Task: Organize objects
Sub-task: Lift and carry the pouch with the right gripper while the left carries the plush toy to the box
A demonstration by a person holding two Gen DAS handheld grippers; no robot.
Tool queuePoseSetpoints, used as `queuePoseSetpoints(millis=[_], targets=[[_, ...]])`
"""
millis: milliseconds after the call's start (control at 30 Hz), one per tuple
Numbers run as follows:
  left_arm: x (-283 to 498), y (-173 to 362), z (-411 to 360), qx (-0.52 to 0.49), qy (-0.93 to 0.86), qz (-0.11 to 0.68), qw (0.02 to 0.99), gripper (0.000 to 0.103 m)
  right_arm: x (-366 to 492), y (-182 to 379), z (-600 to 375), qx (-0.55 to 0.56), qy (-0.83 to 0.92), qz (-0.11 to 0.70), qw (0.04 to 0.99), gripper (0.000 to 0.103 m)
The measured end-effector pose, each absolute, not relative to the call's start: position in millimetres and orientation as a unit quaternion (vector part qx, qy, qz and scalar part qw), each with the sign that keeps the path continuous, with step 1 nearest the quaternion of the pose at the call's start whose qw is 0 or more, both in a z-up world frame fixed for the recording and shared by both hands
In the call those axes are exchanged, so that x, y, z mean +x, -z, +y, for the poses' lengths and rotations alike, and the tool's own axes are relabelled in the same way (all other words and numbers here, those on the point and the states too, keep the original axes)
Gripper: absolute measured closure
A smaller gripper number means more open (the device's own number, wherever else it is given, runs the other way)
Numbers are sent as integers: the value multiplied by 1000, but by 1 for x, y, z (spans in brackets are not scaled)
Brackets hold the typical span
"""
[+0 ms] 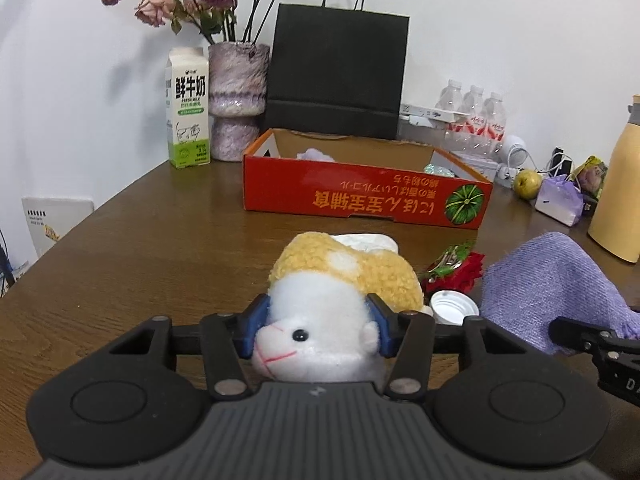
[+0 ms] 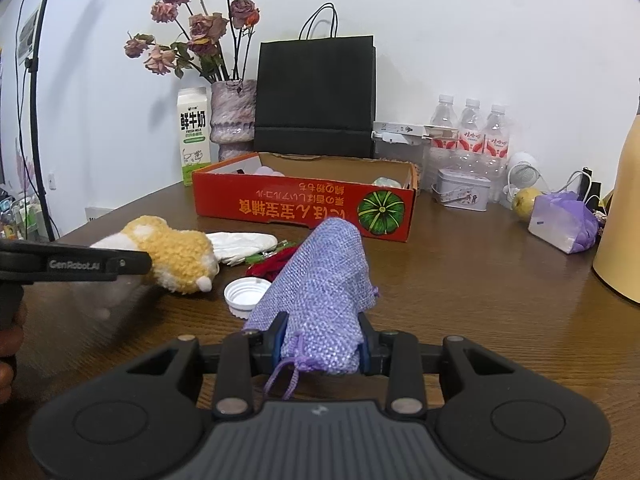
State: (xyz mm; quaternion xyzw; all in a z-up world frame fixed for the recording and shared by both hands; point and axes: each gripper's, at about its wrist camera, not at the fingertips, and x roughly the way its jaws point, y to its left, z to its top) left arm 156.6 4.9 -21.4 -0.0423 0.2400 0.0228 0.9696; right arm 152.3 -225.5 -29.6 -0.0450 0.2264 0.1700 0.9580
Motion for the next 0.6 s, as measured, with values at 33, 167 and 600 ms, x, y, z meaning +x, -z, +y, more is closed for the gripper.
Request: queuePoseSetpoints(millis=[33, 167, 600], targets=[[155, 21, 4, -41, -22, 237, 970, 51, 153, 29, -226, -45, -170, 225, 958, 71], [150, 20, 4, -41, -22, 226, 973, 51, 153, 29, -227, -46, -168, 221, 960, 71], [138, 14, 4, -41, -32, 196, 979, 51, 147, 29, -230, -46, -158, 196, 967, 71]])
